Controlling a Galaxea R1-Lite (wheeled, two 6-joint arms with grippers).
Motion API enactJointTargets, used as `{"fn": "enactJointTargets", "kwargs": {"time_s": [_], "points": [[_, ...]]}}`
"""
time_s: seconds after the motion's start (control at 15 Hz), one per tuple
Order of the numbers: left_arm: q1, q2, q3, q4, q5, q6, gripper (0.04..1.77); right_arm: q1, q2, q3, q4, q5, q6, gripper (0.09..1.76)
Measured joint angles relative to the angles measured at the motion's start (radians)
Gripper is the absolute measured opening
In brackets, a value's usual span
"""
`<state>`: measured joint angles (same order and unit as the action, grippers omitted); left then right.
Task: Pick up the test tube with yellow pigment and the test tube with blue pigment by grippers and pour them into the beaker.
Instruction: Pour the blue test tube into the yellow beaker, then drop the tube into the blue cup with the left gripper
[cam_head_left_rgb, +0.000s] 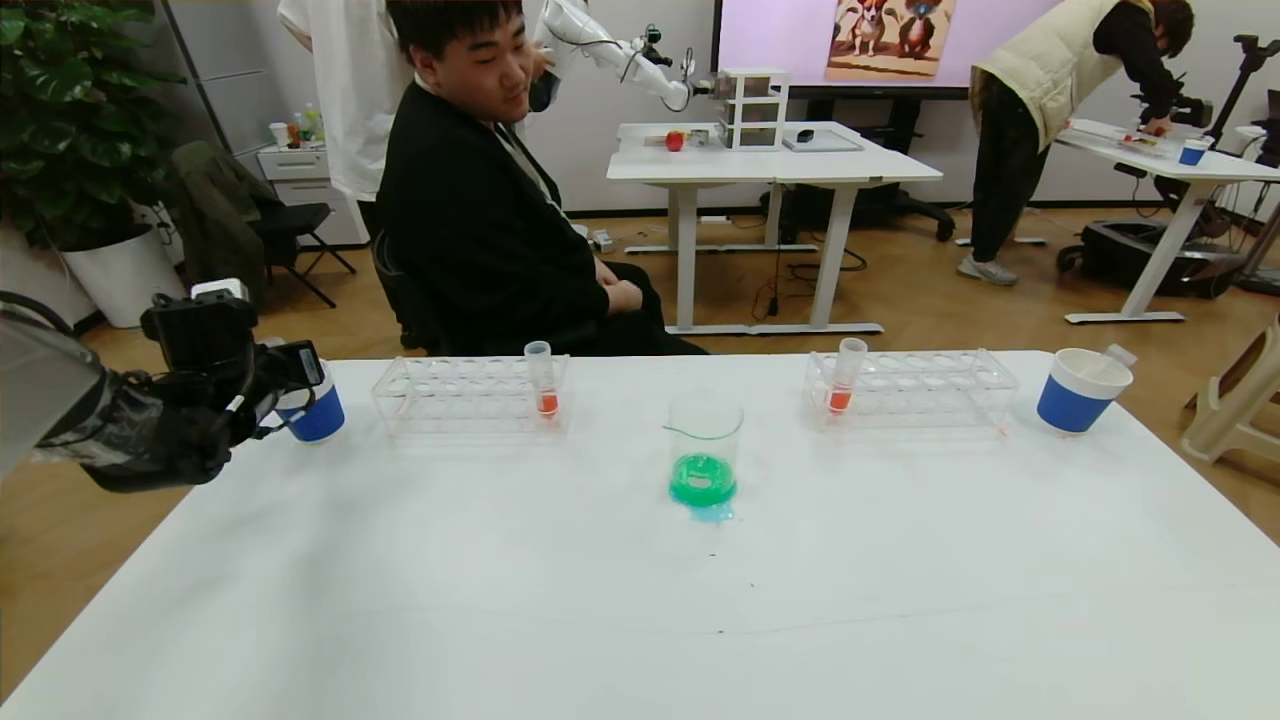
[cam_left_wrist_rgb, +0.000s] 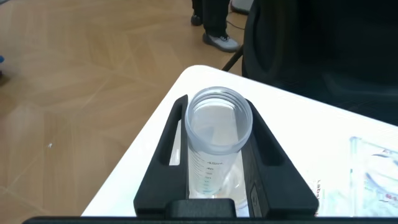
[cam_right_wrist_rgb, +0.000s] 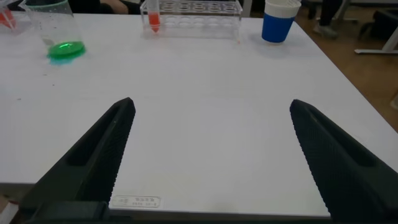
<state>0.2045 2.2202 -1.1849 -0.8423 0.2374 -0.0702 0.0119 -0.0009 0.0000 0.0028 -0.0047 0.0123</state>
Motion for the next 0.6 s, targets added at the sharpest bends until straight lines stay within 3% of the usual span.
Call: {"fn": "enactJointTargets", "kwargs": {"time_s": [0.2, 0.27, 0.47, 0.53, 0.6], "points": [[-0.003, 0.006, 0.019, -0.027, -0.009, -0.016, 0.52, 0.0, 0.0, 0.0, 0.0, 0.0, 0.0, 1.74], [-0.002, 0.005, 0.023, -0.029, -0.015, -0.016, 0.68, 0.0, 0.0, 0.0, 0.0, 0.0, 0.0, 1.74], [-0.001, -0.003, 0.028, -0.027, -0.015, -0.012, 1.64, 0.0, 0.0, 0.0, 0.0, 0.0, 0.0, 1.74], [-0.004, -0.01, 0.028, -0.027, -0.015, -0.012, 1.75, 0.0, 0.0, 0.0, 0.0, 0.0, 0.0, 1.74], [-0.009, -0.021, 0.024, -0.027, -0.015, -0.013, 1.75, 0.0, 0.0, 0.0, 0.0, 0.0, 0.0, 1.74]]}}
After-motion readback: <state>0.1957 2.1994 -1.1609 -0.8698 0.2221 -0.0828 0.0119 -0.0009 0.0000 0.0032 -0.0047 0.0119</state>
